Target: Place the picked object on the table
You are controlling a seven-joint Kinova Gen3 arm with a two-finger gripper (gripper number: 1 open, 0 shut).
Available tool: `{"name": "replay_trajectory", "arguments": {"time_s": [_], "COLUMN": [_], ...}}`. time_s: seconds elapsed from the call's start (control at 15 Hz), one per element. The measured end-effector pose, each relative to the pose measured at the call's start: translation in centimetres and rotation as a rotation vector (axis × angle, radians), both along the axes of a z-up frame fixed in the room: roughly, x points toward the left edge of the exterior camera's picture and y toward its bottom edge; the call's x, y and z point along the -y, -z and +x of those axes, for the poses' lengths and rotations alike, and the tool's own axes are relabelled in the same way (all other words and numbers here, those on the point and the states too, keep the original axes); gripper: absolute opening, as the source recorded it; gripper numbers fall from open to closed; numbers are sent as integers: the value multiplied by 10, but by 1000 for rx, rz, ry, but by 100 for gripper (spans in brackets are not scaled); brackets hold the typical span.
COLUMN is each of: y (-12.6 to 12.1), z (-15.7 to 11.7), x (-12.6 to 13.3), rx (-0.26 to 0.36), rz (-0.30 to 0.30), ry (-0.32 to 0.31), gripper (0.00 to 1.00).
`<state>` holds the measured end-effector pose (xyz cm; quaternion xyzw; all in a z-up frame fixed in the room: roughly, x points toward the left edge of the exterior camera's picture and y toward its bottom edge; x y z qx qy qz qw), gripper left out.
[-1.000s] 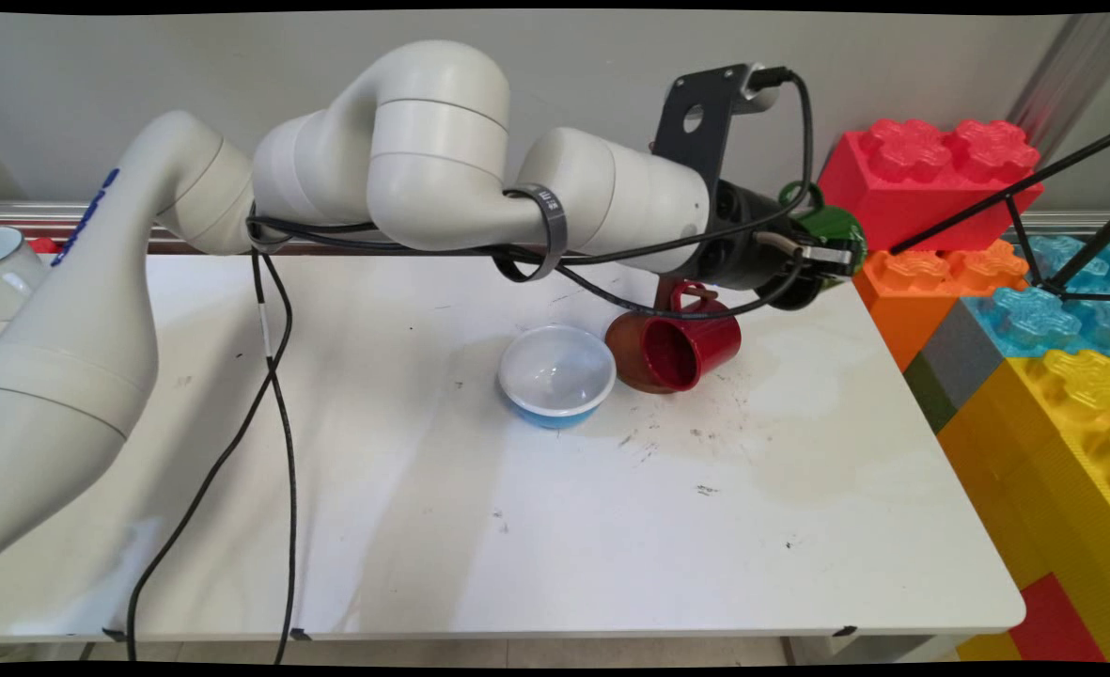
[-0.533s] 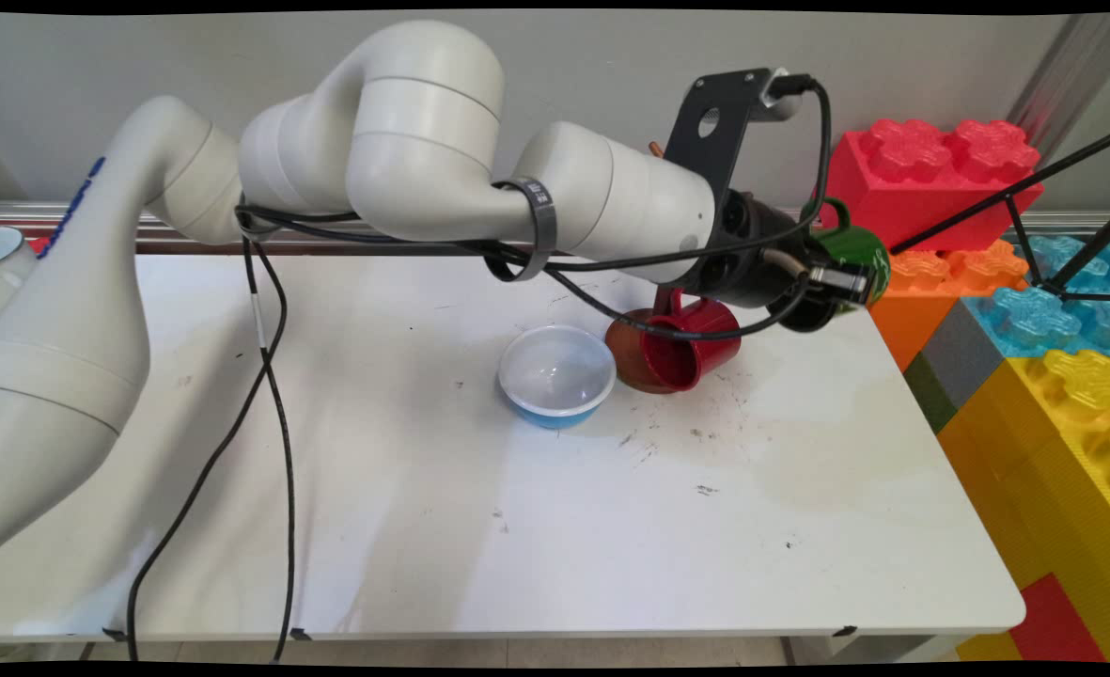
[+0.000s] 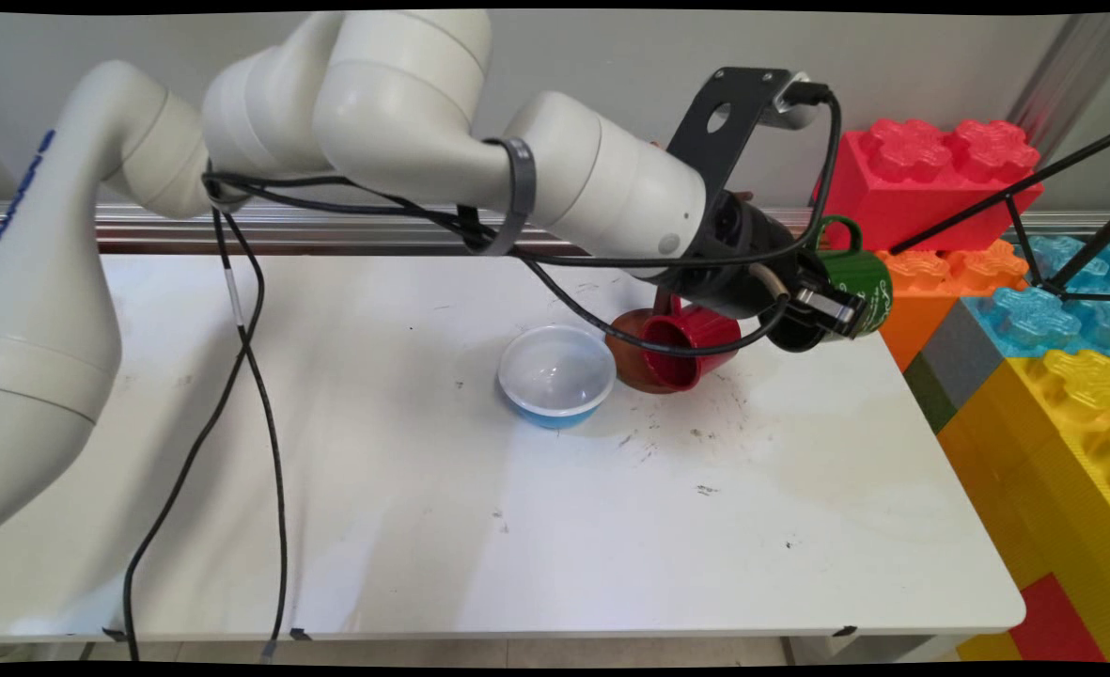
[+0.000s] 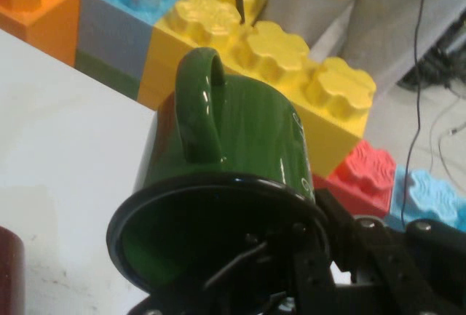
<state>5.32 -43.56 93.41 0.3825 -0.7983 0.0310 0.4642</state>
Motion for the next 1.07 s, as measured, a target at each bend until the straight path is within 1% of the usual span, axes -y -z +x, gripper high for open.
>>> {"name": "replay_trajectory", "arguments": {"time_s": [0.47, 0.67, 1.07], "y": [-16, -27, -46], "z": [9, 11, 6], "x": [-4, -7, -8], "rx": [106, 177, 318], "rz": [-4, 5, 12], "ry": [120, 184, 286], "gripper": [0, 0, 0]}}
